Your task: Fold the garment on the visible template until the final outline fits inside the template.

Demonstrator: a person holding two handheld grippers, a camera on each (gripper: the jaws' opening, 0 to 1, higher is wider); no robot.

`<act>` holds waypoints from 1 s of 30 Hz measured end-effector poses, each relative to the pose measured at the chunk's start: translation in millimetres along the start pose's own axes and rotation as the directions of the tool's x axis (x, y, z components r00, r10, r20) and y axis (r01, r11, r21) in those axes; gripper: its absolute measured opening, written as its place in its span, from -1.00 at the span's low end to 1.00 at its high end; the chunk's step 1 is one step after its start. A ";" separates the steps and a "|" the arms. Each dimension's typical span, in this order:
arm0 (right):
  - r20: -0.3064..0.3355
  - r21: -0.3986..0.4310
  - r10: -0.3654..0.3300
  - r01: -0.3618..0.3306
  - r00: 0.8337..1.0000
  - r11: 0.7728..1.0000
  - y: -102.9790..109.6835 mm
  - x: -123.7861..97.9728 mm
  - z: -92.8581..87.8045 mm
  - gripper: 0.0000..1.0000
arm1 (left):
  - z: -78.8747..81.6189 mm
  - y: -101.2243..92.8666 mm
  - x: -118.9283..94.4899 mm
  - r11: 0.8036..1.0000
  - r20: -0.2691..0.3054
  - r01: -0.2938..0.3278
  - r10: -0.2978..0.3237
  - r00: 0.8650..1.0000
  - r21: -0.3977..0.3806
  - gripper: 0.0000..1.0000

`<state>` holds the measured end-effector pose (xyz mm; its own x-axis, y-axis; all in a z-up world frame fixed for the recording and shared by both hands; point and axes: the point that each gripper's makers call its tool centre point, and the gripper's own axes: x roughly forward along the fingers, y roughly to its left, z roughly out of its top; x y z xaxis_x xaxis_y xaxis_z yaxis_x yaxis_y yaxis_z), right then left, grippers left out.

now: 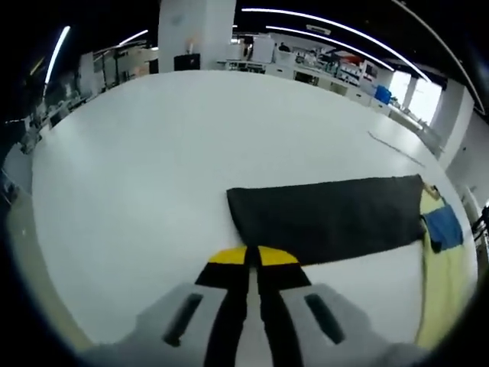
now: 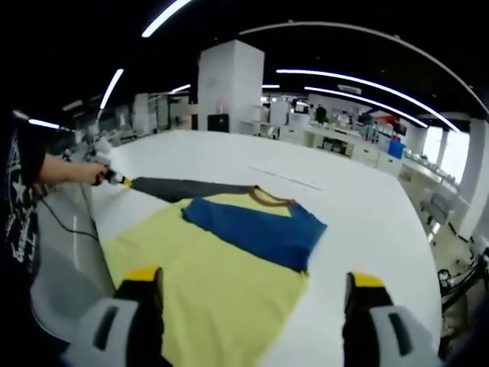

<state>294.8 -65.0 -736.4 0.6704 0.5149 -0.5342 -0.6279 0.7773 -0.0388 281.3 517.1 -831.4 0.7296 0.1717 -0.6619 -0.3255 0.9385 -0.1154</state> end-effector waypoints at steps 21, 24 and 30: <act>0.007 0.021 0.030 -0.030 1.000 0.999 8.1 0.4 1.3 1.00 | 28.6 -8.3 1.2 0.992 0.049 0.061 -0.066 0.997 0.107 -1.00; 0.014 0.022 0.027 -0.028 1.000 0.999 9.0 0.8 2.5 1.00 | 33.7 -12.2 -2.6 0.990 0.052 0.069 -0.076 0.996 0.122 -1.00; 0.019 0.024 0.044 -0.044 0.999 0.999 13.0 3.0 2.2 1.00 | 45.4 -33.0 -7.7 0.985 0.074 0.103 -0.114 0.991 0.139 -1.00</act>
<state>289.5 -52.6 -736.7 0.6496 0.5550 -0.5196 -0.6471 0.7624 0.0054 313.7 498.4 -788.9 0.8045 0.0854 -0.5877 -0.1621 0.9836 -0.0789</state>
